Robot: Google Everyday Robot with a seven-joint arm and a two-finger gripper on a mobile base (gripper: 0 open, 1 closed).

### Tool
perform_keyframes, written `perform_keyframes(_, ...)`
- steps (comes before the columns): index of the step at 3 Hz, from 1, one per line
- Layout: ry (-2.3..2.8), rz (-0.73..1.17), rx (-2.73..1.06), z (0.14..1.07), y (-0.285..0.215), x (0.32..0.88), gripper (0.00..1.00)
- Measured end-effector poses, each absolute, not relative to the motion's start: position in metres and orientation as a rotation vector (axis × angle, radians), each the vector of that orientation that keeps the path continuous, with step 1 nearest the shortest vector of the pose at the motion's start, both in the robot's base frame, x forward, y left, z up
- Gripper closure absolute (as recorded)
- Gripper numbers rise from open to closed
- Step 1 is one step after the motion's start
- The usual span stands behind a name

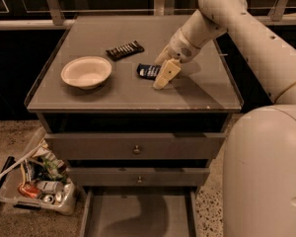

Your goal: Place rxbar blueberry into bottom drawer

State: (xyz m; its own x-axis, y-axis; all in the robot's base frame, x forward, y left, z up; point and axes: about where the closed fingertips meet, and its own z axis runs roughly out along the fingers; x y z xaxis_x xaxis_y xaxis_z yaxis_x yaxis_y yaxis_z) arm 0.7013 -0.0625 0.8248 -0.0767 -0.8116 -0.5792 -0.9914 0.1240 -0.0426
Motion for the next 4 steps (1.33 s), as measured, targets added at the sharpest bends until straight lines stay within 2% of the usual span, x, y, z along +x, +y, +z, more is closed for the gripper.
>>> perform_keyframes(2, 1.941, 0.509, -1.737, 0.8248, -0.0624, 0.7013, 0.89)
perform_keyframes(3, 1.941, 0.509, -1.737, 0.8247, -0.0624, 0.7013, 1.0)
perform_keyframes(4, 1.941, 0.509, -1.737, 0.8251, -0.0623, 0.7013, 1.0)
